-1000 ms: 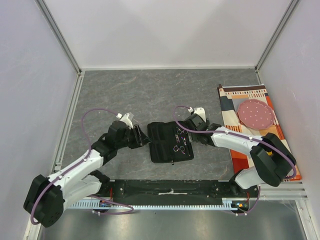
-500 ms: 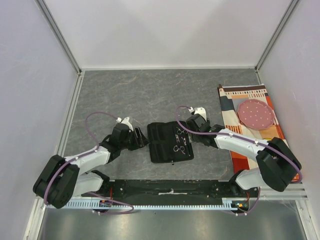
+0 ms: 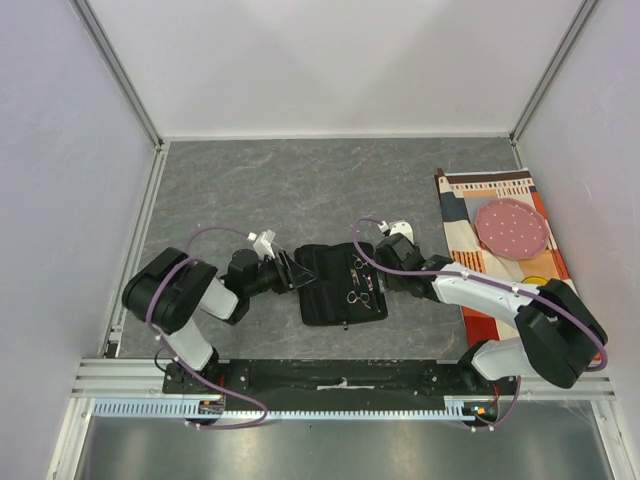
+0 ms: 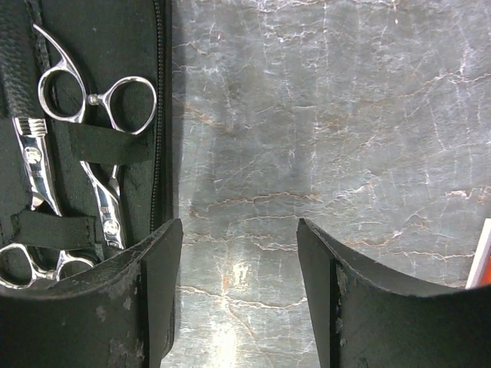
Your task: Sort the hair-cutting tools
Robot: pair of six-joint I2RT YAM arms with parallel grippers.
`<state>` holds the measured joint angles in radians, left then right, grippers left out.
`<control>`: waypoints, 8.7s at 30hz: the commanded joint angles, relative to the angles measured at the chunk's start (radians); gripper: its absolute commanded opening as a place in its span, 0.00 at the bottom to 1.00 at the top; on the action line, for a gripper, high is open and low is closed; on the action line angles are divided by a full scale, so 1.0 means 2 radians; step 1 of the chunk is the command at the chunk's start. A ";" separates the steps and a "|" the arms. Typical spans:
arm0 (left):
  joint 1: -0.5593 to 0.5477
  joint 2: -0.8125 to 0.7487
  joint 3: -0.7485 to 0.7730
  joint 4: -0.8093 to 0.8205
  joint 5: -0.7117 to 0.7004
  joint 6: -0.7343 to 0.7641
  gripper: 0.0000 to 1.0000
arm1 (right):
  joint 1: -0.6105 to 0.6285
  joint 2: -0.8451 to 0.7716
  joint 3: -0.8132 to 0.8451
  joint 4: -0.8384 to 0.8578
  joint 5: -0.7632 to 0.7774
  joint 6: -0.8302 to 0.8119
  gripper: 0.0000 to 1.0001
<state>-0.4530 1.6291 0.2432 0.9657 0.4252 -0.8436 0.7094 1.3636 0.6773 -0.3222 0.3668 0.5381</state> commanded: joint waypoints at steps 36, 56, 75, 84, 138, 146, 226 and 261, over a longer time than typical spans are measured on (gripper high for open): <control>-0.033 -0.126 0.235 -0.610 -0.117 0.044 0.02 | 0.161 0.064 0.042 0.188 -0.130 0.137 0.00; -0.067 -0.134 0.273 -0.664 -0.178 0.031 0.02 | 0.191 0.130 0.037 0.257 -0.145 0.190 0.00; -0.089 -0.146 0.273 -0.665 -0.227 0.017 0.02 | 0.211 0.111 -0.007 0.250 -0.149 0.210 0.00; -0.093 -0.162 0.280 -0.678 -0.258 0.014 0.02 | 0.233 0.104 -0.013 0.237 -0.155 0.221 0.00; -0.138 -0.105 0.352 -0.722 -0.307 0.045 0.02 | 0.102 0.101 0.016 0.135 -0.011 0.120 0.00; -0.139 -0.095 0.359 -0.720 -0.298 0.045 0.02 | 0.102 0.127 0.001 0.185 -0.076 0.138 0.00; -0.139 -0.281 0.110 -0.416 -0.209 -0.008 0.29 | 0.102 0.139 -0.040 0.216 -0.108 0.137 0.00; -0.139 -0.237 0.031 -0.277 -0.194 -0.036 0.21 | 0.106 0.139 -0.038 0.206 -0.111 0.132 0.00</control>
<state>-0.7307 1.1137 0.3138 0.3531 0.0547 -0.8970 0.9024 1.6028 0.6369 0.2249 0.1986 0.8108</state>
